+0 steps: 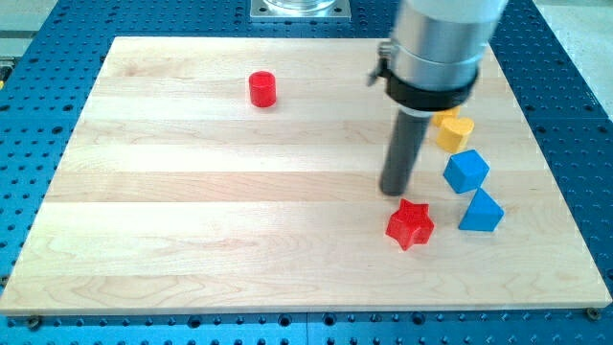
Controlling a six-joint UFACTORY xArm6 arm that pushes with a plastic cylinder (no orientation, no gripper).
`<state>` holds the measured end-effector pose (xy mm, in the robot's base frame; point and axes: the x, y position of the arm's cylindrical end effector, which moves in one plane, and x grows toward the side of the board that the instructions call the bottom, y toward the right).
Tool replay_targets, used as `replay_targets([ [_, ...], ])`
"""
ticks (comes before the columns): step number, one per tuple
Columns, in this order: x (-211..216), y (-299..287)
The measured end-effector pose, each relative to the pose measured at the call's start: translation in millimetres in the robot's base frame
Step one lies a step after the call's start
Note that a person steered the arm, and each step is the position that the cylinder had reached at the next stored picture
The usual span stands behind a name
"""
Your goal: Keep the red star diagonally bottom left to the blue triangle
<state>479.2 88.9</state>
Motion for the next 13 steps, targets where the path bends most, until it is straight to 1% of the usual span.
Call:
replay_targets([
  [1,17.8,-39.3],
  [2,63.4,-37.5],
  [3,66.4,-8.6],
  [4,66.2,13.9],
  [5,40.7,9.7],
  [6,-6.0,9.5],
  [7,7.9,23.7],
  [8,34.7,29.9],
  [9,35.1,29.9],
  [11,13.5,42.6],
  [13,77.4,37.5],
])
